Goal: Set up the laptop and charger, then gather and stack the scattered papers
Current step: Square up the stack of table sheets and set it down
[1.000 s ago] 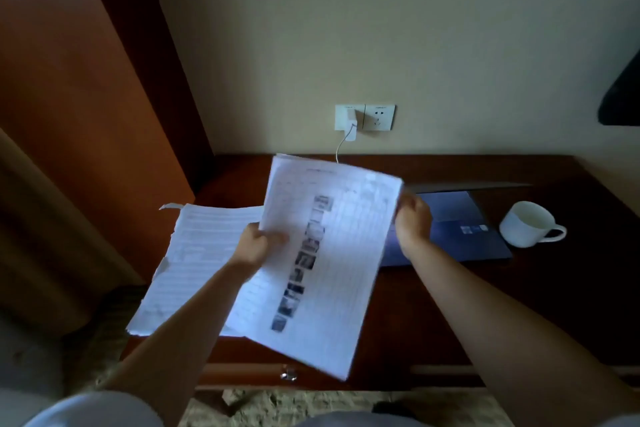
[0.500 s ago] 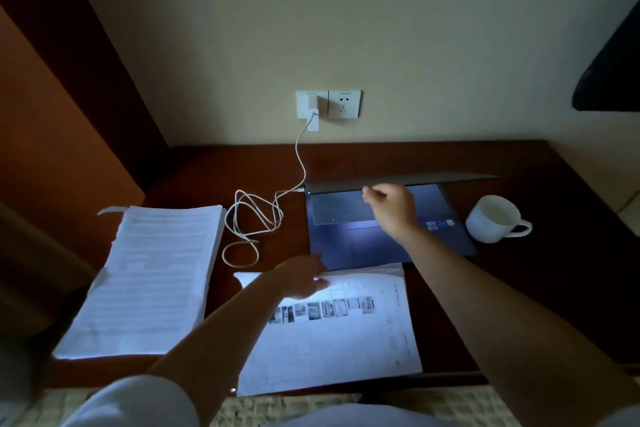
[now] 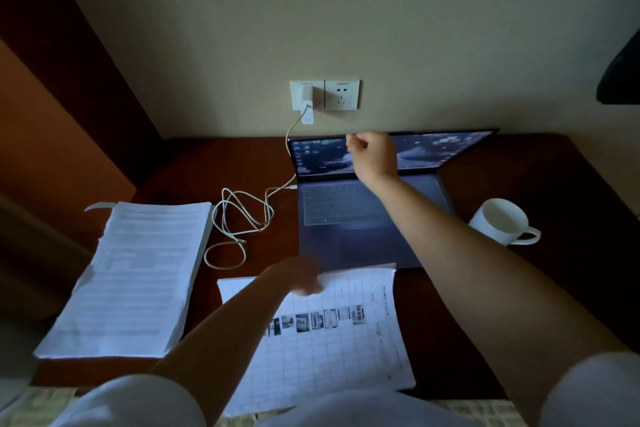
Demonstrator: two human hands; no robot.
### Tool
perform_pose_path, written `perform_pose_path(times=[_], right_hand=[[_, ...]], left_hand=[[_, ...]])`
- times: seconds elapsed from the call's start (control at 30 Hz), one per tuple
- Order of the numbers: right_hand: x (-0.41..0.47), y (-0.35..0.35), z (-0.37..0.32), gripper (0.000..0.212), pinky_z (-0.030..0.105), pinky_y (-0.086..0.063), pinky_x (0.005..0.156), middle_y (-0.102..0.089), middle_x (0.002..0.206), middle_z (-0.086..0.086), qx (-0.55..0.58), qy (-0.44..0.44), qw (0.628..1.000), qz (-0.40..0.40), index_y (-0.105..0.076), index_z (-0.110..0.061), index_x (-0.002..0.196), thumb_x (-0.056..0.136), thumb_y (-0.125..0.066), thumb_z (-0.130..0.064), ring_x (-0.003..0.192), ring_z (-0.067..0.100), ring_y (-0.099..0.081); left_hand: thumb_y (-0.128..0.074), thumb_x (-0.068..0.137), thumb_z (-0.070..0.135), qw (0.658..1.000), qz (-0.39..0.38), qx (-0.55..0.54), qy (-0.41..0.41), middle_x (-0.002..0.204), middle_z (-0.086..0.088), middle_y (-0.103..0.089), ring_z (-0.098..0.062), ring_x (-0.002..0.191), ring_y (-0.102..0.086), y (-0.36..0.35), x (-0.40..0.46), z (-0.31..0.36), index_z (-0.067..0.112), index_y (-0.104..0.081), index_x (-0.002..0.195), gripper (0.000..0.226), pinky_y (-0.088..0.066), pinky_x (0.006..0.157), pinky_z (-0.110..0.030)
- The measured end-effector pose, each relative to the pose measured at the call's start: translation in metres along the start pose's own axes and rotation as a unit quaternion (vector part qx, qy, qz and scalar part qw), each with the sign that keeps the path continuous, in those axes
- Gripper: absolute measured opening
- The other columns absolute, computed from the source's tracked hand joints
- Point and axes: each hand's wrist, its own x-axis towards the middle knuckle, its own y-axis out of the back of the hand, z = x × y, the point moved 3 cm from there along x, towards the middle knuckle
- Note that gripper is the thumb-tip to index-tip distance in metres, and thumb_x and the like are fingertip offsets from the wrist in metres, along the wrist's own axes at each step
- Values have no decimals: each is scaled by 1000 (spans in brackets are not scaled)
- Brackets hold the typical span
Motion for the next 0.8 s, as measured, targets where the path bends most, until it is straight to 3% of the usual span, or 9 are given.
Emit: perform_pose_path(times=[0.07, 0.13, 0.23, 0.37, 0.43, 0.57, 0.7, 0.8], right_hand=[[19, -4, -3, 40, 39, -49, 68, -68, 79, 25, 10, 0, 1000, 1, -66, 11, 79, 96, -53, -23, 79, 38, -63], [33, -7, -4, 39, 38, -50, 70, -68, 80, 24, 14, 2, 1000, 4, -67, 10, 80, 96, -54, -23, 80, 37, -64], [50, -12, -4, 40, 29, -34, 57, -68, 76, 23, 8, 9, 1000, 10, -66, 9, 76, 96, -53, -23, 68, 31, -60], [70, -16, -7, 41, 27, -27, 51, -64, 73, 27, 10, 10, 1000, 12, -63, 12, 75, 96, -53, -21, 59, 21, -46], [80, -18, -8, 41, 27, -30, 53, -65, 75, 28, 12, 11, 1000, 11, -63, 13, 76, 96, -53, -22, 60, 30, -52], [101, -24, -7, 41, 31, -40, 57, -66, 79, 29, 20, 13, 1000, 5, -65, 13, 80, 96, -52, -22, 77, 42, -61], [118, -31, -5, 42, 31, -38, 57, -64, 76, 30, 30, 13, 999, 7, -63, 15, 79, 96, -53, -22, 73, 43, -59], [131, -36, -5, 44, 27, -30, 57, -61, 69, 29, 22, 0, 1000, 7, -61, 15, 75, 96, -53, -22, 62, 41, -51]], left_hand=[[-52, 97, 26, 1000, 1, -19, 11, 131, -13, -55, -27, 117, -54, 7, 3, -2, 3, -49, 133, 43, -38, 83, -24], [-50, 98, 27, 1000, 12, -23, 17, 129, -14, -56, -27, 115, -55, 13, 6, -5, 0, -50, 130, 42, -40, 82, -25], [-51, 98, 27, 999, 25, -13, 29, 127, -14, -55, -27, 111, -58, 16, 12, -8, -1, -52, 126, 40, -43, 80, -23], [-50, 99, 24, 999, 22, 13, 30, 145, -23, -36, -30, 117, -54, 15, 27, -11, 1, -47, 133, 41, -46, 89, -27], [-50, 99, 19, 998, 4, 35, 45, 151, -27, -25, -35, 125, -50, 14, 34, -11, 2, -44, 136, 42, -49, 96, -33], [-50, 99, 19, 996, -10, 63, 69, 153, -32, -6, -39, 122, -52, 20, 44, -8, 2, -34, 143, 50, -51, 93, -37], [-53, 97, 26, 995, -1, -6, 103, 153, -30, -14, -37, 125, -49, 29, 52, -20, -2, -38, 139, 52, -47, 100, -39], [-54, 95, 35, 993, 4, -36, 108, 146, -24, -36, -33, 123, -50, 31, 58, -32, -2, -47, 131, 52, -45, 101, -40]])
